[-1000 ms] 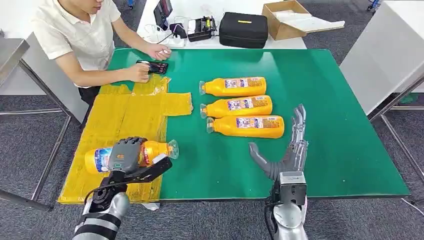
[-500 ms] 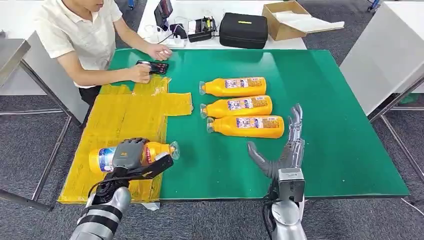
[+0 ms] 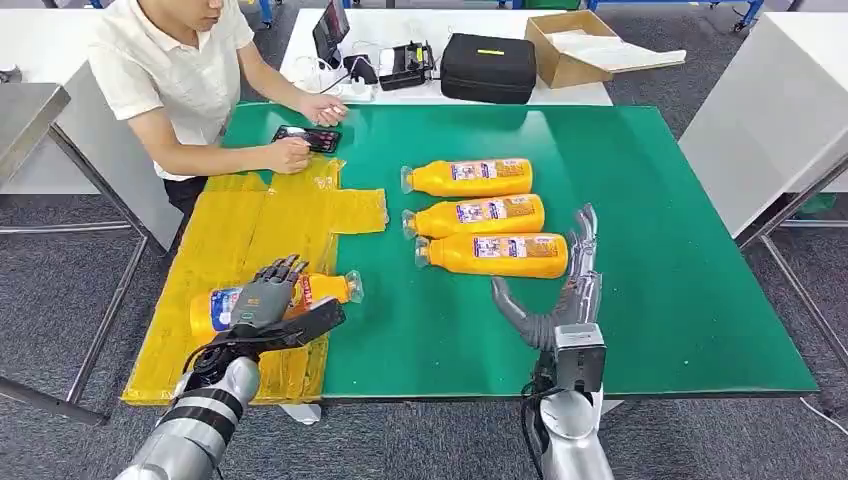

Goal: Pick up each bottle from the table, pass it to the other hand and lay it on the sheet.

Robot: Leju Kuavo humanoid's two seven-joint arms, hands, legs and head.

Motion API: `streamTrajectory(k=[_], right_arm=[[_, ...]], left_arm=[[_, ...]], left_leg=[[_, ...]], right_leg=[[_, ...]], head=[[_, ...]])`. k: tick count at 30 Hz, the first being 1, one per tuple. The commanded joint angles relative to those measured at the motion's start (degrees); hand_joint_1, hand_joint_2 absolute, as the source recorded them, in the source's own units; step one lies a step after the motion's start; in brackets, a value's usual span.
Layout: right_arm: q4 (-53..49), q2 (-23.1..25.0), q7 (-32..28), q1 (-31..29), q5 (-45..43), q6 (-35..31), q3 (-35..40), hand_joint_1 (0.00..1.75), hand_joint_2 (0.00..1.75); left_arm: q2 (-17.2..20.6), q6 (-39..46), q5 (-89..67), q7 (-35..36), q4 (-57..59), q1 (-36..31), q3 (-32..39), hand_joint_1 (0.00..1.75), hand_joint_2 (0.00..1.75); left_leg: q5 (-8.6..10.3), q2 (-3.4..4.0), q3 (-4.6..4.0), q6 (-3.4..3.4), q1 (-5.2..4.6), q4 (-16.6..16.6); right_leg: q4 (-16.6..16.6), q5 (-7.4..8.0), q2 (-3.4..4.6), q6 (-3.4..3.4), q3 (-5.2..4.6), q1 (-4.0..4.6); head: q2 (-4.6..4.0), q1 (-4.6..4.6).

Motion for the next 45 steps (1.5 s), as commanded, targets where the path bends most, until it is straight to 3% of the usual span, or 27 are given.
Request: streamTrajectory(k=[1,9,19,23,28,32,35,37,40,45], right_arm=[[7.6,-2.8,-0.1,-4.1,-1.8,-0.3,1.6,0.0,1.75],[8.0,-3.5,-0.1,-3.8,-2.4,-1.7,1.7,0.0,1.75],[4.6,-2.2,-0.1,-0.8,0.5,-1.3,-1.4,0.0,1.75],[3.4,-1.5,-0.1,0.1,1.4,-0.6,-2.9,0.0,1.75],[3.4,-1.5,-0.1,0.1,1.4,-0.6,-2.9,0.0,1.75],[2.6,-1.6,-0.1,0.7,2.1,-1.3,-3.3,0.0,1.75],[4.5,-0.4,-0.1,0.7,14.7,-5.6,-4.7,0.0,1.75],[8.8,-1.4,7.6,-0.6,34.1,-10.7,-3.8,0.0,1.75],[12.7,-2.1,10.4,-2.8,39.1,-13.2,-3.4,0.0,1.75],[20.0,-6.0,23.8,-4.8,54.9,-12.5,-2.3,0.0,1.75]], left_arm=[[2.3,-4.3,0.6,-1.1,13.7,-1.0,1.8,0.03,1.75],[1.5,-0.9,0.9,-3.2,12.3,-0.7,1.4,0.0,1.75],[-3.9,5.7,4.0,-6.9,-7.4,4.5,-0.7,0.0,1.75],[-4.6,1.4,7.2,-7.8,-16.8,8.6,-3.2,0.0,1.75],[-4.6,1.4,7.2,-7.8,-16.8,8.6,-3.2,0.0,1.75],[-4.6,1.6,8.4,-9.4,-24.0,11.4,-8.2,0.0,1.75],[-4.5,3.6,8.7,-9.0,-31.4,13.5,-12.9,0.0,1.75],[-4.2,6.6,8.1,-8.9,-35.8,14.9,-15.3,0.0,1.75],[-3.7,10.8,6.0,-8.9,-39.7,15.9,-18.2,0.0,1.75],[-4.3,8.3,14.8,-12.3,-44.5,19.7,-19.6,0.0,1.75]], left_leg=[[0.05,0.4,0.19,-0.01,0.02,-0.1],[0.08,0.24,0.41,-0.02,0.0,-0.1],[0.1,0.05,0.15,0.0,0.02,0.0],[0.05,0.14,-0.1,0.0,0.03,0.0],[0.06,0.16,-0.45,-0.01,0.02,0.1],[-0.06,0.35,-0.5,-0.01,0.07,0.1],[0.01,0.2,-0.74,0.01,0.04,0.1],[-0.11,0.32,-0.61,0.02,0.08,0.2],[0.03,0.28,-0.79,0.0,0.05,0.1],[-0.03,0.38,-0.62,0.0,0.08,0.1]], right_leg=[[-0.1,0.17,0.31,-0.2,0.06,0.06],[-0.1,0.1,0.17,-0.14,0.33,0.03],[0.0,0.05,0.0,-0.1,0.09,0.04],[0.0,0.03,0.02,-0.14,-0.14,0.06],[0.0,0.04,0.02,-0.08,-0.53,0.03],[0.0,-0.03,0.12,-0.26,-0.6,0.13],[0.0,0.0,0.01,-0.12,-0.81,0.07],[0.0,-0.07,0.08,-0.24,-0.66,0.13],[0.0,0.06,0.11,-0.12,-0.84,0.07],[-0.1,0.04,0.15,-0.24,-0.68,0.12]], head=[[0.0,0.0],[0.0,0.0],[0.0,0.0],[0.0,0.0],[0.0,0.0],[0.0,0.0],[0.0,0.0],[0.0,0.0],[0.0,0.0],[0.0,0.02]])
